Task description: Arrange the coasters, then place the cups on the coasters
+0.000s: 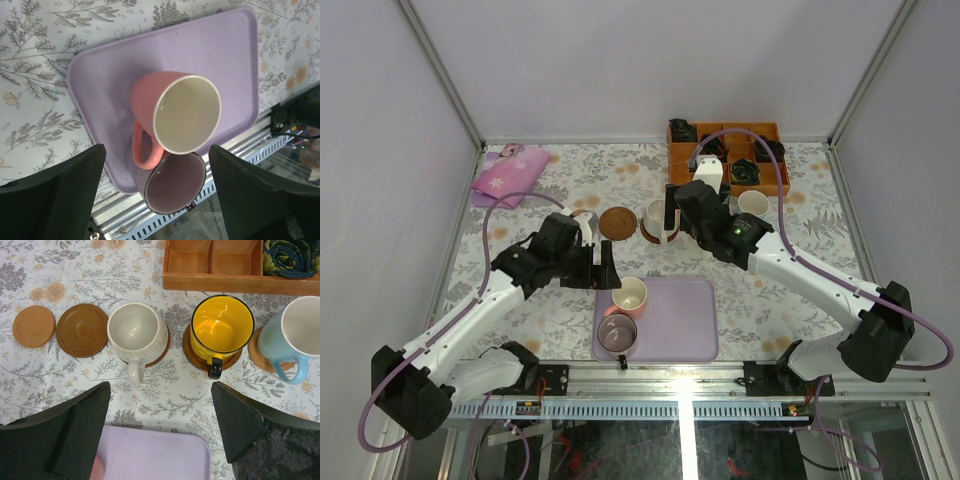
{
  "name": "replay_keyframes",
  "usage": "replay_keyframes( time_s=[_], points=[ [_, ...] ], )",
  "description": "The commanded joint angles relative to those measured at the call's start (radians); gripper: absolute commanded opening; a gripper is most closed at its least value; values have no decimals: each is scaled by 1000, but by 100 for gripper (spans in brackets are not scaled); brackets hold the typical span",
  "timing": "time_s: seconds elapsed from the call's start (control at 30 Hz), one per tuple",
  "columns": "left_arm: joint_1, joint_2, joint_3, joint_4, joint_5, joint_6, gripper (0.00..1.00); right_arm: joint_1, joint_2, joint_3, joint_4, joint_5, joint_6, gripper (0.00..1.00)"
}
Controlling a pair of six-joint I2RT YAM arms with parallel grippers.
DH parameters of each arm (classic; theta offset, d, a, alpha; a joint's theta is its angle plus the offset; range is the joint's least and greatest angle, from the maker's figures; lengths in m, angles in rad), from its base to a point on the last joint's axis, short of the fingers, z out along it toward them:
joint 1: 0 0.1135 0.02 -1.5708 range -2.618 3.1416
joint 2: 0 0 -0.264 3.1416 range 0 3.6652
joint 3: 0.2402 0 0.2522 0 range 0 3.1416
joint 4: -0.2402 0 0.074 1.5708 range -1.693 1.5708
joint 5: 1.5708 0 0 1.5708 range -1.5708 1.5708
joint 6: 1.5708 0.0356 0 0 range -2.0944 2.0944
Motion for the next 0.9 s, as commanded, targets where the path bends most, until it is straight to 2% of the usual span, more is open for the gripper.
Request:
replay_keyframes(
  time_s=[0.0,0.33,0.43,0.7,0.87],
  points=[
    [-23,-54,-23,-48,39,-71,86,8,-15,7,0,10,-4,89],
    [-67,-217,-89,-187,49,-246,91,8,-18,14,-18,17,-30,90],
    [-80,-278,-139,-184,71,-295,100,8,-30,2,18,11,-54,90],
    [-159,-393,-202,-187,31,-437,100,7,-7,20,83,2,-145,93],
    [-279,-398,-220,-175,-9,-526,100,7,-14,15,107,-6,-176,98]
  ],
)
